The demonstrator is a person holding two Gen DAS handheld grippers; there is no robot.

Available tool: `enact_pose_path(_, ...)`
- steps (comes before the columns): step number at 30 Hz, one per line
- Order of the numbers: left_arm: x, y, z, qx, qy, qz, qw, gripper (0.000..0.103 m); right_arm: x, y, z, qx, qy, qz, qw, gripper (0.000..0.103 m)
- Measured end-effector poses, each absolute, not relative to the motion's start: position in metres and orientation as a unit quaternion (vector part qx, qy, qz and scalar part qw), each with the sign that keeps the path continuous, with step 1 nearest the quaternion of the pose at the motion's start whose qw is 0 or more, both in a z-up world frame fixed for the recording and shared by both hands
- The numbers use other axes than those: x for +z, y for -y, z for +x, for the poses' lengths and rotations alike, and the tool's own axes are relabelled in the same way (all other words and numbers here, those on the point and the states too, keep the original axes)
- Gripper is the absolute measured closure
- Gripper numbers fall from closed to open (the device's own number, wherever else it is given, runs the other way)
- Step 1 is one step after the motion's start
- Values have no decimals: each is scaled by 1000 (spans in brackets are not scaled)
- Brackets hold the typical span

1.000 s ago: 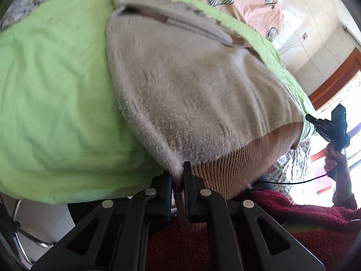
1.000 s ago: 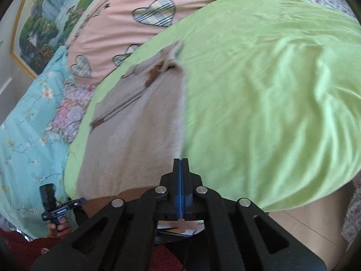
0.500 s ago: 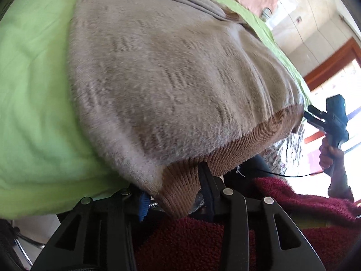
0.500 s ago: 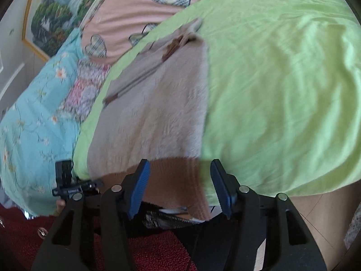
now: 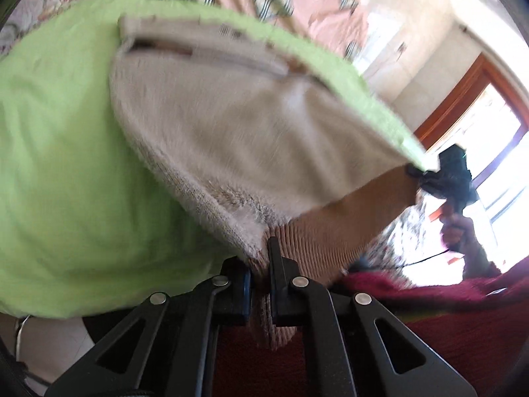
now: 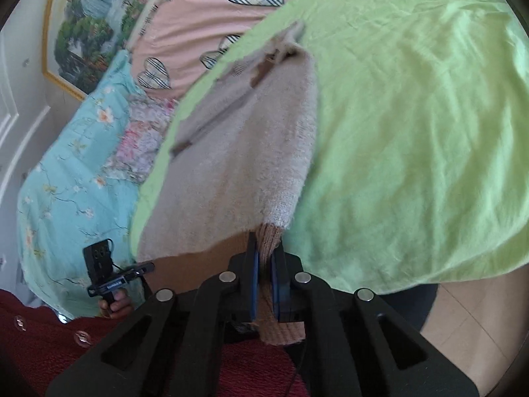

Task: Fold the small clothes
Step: 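Lift the hem with both grippers and fold it toward the collar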

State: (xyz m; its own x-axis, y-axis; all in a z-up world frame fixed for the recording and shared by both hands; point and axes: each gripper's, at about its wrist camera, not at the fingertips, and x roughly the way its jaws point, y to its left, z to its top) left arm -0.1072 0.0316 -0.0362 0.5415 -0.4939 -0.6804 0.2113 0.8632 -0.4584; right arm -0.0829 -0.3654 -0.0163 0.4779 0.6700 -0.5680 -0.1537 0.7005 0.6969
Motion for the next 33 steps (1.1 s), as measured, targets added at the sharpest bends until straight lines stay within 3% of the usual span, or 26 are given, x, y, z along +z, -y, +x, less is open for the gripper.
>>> enact_pose_path(9, 32, -70, -70, -198, -311, -213, 905, 97, 45, 352, -38, 304, -338, 322, 831, 96)
enact_pose_path(17, 63, -110, 32, -144, -251, -233, 929, 97, 58, 339, 66, 283, -318, 337, 840, 96)
enact_pose_path(25, 52, -138, 143, -108, -275, -241, 925, 97, 50, 324, 181, 239, -351, 320, 847, 96)
enact_pose_path(33, 0, -164, 231, -64, -325, -269, 904, 96, 11, 320, 258, 192, -393, 323, 839, 96)
